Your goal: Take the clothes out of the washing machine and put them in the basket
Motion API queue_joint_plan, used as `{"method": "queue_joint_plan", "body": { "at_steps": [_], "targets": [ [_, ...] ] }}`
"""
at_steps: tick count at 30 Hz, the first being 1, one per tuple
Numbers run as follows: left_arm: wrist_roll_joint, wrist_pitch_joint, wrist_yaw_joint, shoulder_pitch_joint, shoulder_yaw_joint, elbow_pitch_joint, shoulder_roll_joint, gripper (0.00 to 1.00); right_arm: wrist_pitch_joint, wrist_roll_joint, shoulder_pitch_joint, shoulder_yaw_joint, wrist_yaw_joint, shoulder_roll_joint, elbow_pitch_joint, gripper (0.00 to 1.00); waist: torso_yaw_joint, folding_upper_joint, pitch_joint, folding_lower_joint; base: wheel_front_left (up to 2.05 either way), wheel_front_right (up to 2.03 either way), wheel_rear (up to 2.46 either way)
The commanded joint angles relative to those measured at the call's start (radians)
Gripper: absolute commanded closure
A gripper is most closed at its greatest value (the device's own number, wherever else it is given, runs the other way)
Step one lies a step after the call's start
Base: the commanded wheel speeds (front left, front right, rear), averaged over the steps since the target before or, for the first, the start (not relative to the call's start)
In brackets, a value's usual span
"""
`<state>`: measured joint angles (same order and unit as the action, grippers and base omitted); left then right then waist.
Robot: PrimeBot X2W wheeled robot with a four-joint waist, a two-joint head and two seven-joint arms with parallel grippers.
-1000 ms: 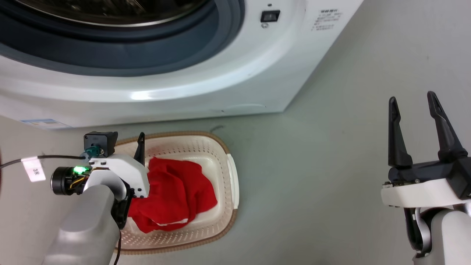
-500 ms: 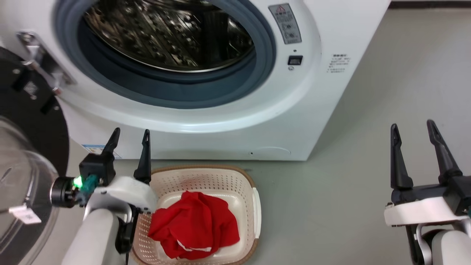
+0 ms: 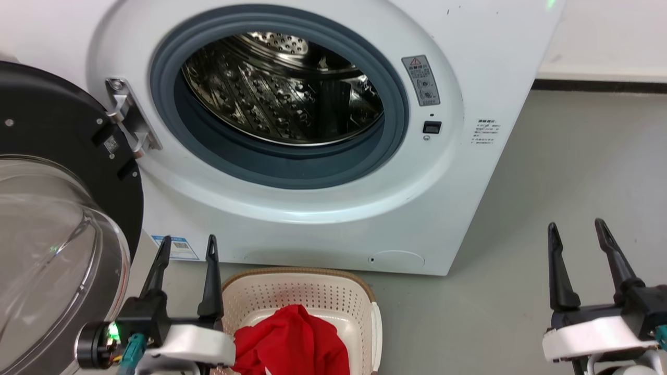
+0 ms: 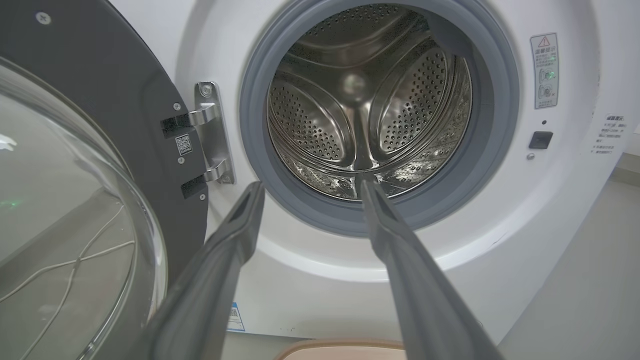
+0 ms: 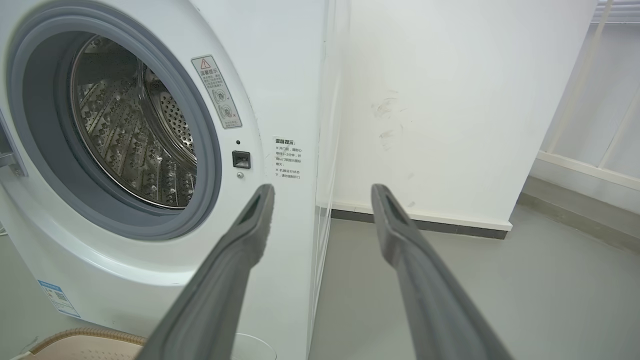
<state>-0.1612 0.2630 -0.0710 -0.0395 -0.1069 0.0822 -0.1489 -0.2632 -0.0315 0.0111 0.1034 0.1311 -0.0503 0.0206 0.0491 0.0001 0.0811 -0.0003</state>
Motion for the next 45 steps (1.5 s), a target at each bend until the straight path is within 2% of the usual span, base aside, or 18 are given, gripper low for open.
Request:
{"method": "queue_joint_plan", "body": {
  "at_steps": [1, 14, 30, 31, 34, 45],
  "targets": [
    [0.018, 0.003, -0.004, 0.039, 0.020, -0.027, 0.012, 0.00, -0.002, 0.021, -0.026, -0.002, -0.001, 0.000, 0.003, 0.00, 0.002, -0.0001, -0.026, 0.0003, 0.00, 0.00, 0.00],
    [0.089, 0.003, 0.032, 0.144, 0.064, -0.067, 0.047, 0.00, -0.002, 0.063, -0.111, -0.011, -0.001, 0.000, 0.006, 0.00, -0.025, -0.0001, -0.080, 0.0003, 0.00, 0.00, 0.00],
    [0.120, 0.003, 0.049, 0.150, 0.093, -0.086, 0.072, 0.00, -0.002, 0.057, -0.109, -0.009, -0.001, 0.000, 0.005, 0.00, -0.025, -0.0001, -0.080, 0.0003, 0.00, 0.00, 0.00],
    [0.114, 0.000, 0.045, 0.152, 0.090, -0.078, 0.068, 1.00, 0.000, 0.058, -0.100, -0.009, 0.000, 0.000, 0.008, 1.00, -0.025, -0.0001, -0.080, 0.0003, 0.00, 0.00, 0.00],
    [0.100, -0.007, 0.046, 0.156, 0.088, -0.054, 0.070, 1.00, 0.004, 0.071, -0.101, -0.010, 0.000, 0.002, 0.033, 1.00, -0.025, -0.0001, -0.080, 0.0003, 0.00, 0.00, 0.00],
    [-0.134, -0.065, 0.070, 0.119, 0.109, -0.021, 0.074, 1.00, 0.061, 0.310, -0.069, -0.007, 0.000, 0.002, 0.061, 1.00, -0.027, -0.0001, -0.080, 0.0003, 0.00, 0.00, 0.00]
  ]
}}
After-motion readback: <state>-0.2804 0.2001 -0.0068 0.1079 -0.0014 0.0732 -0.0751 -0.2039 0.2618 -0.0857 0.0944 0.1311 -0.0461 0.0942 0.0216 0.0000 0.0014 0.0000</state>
